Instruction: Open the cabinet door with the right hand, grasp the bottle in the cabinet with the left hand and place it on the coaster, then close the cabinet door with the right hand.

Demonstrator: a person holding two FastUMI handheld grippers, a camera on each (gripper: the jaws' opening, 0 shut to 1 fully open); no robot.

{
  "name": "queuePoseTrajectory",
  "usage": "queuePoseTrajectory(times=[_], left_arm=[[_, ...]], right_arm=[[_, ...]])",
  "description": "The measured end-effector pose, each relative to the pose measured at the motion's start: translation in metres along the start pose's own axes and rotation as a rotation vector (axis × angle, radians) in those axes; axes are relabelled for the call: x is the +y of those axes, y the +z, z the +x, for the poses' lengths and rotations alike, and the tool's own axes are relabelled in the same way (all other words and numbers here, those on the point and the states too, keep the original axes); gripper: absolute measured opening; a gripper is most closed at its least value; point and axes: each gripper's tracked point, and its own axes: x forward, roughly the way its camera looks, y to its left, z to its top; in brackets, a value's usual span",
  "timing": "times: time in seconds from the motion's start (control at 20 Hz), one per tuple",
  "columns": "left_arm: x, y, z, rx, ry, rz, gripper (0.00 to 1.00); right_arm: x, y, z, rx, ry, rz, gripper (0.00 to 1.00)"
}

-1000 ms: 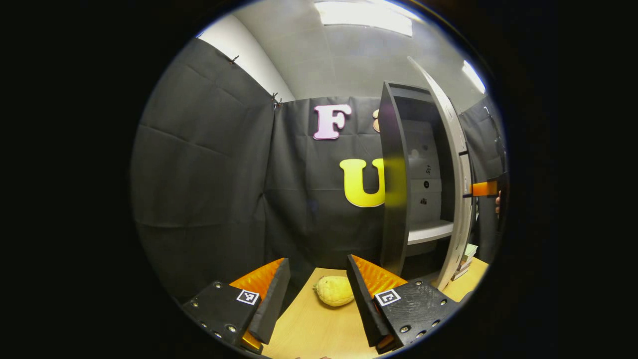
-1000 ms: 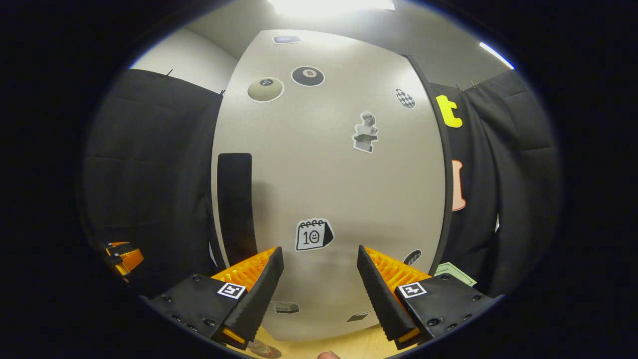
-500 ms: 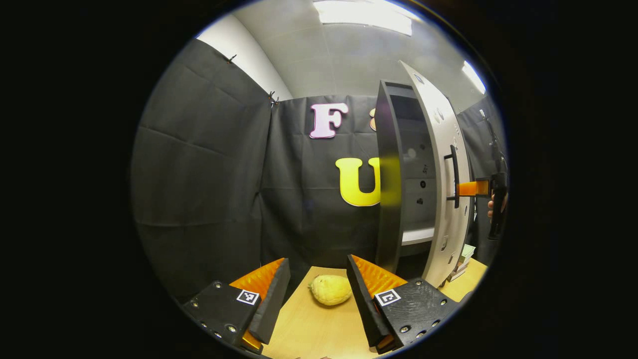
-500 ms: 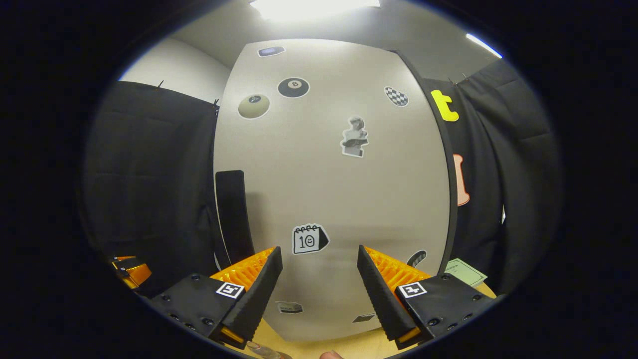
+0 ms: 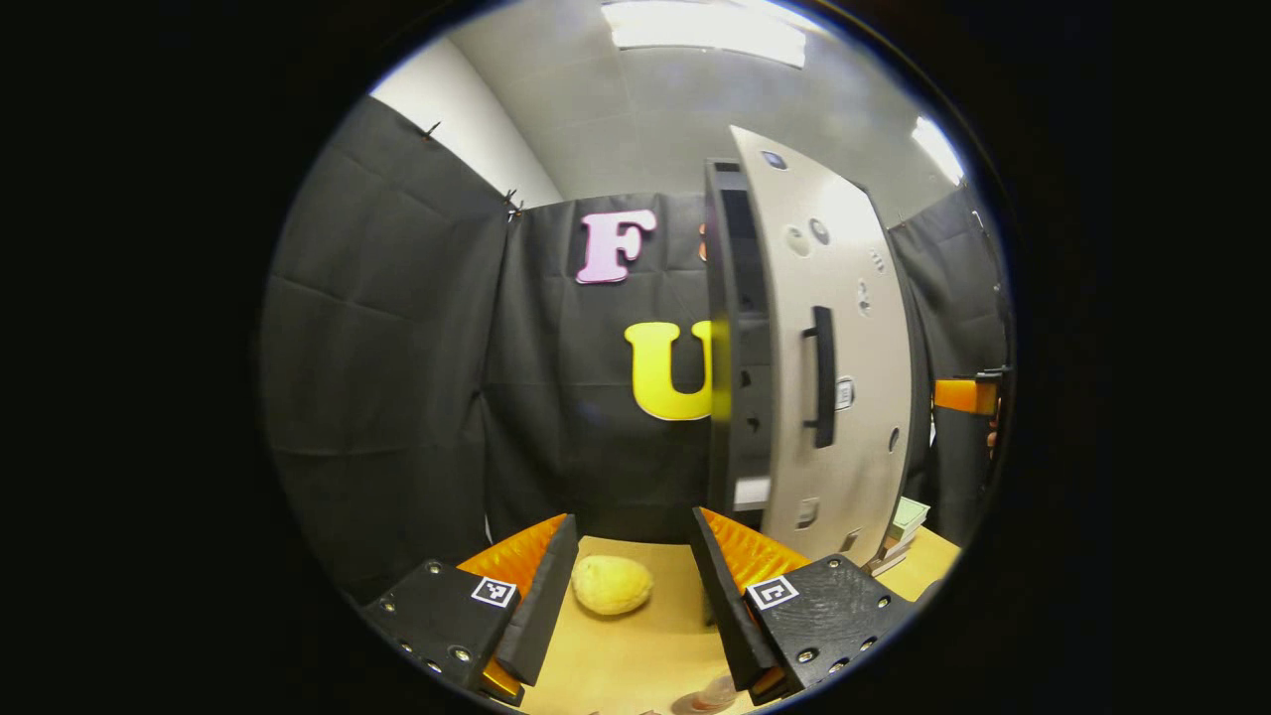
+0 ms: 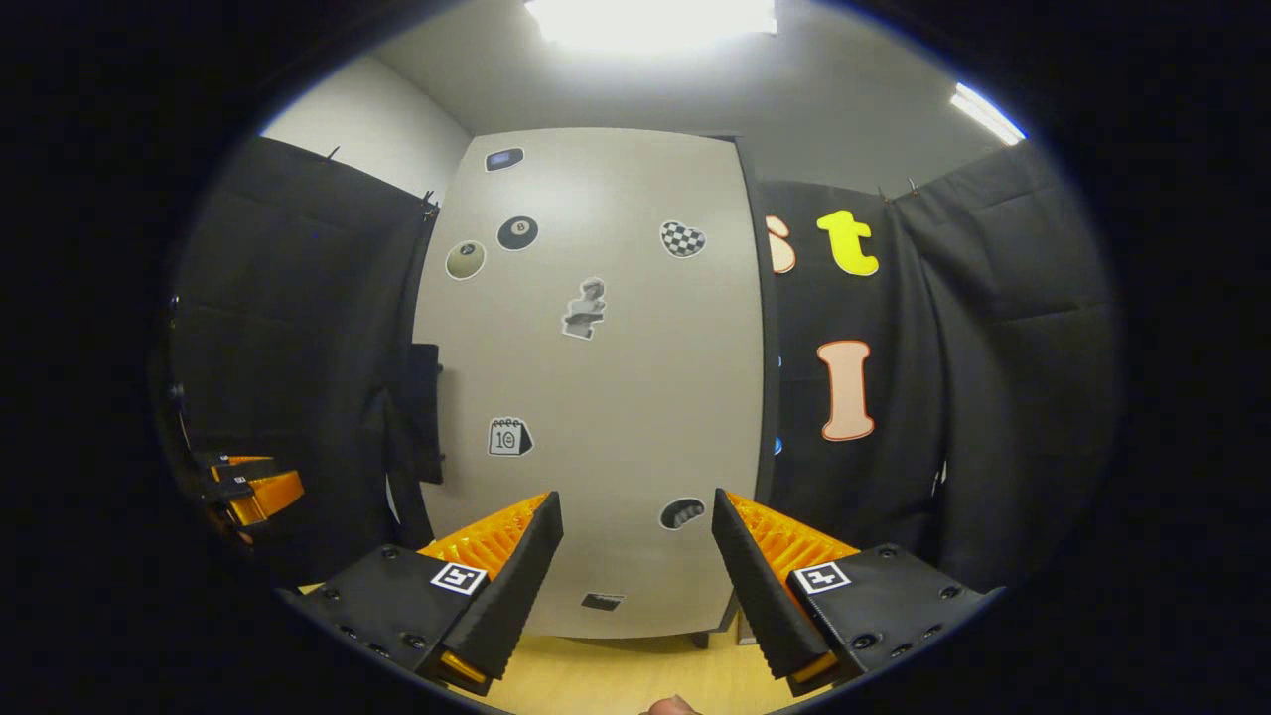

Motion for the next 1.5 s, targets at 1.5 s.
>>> queuePoseTrajectory(times=[1.5], left_arm=[[-0.083, 0.041, -0.058, -0.051, -0.034, 0.045, 0.66]], right_arm=[[-0.099, -0.004, -0.093, -0.053, -0.096, -0.018, 0.96]])
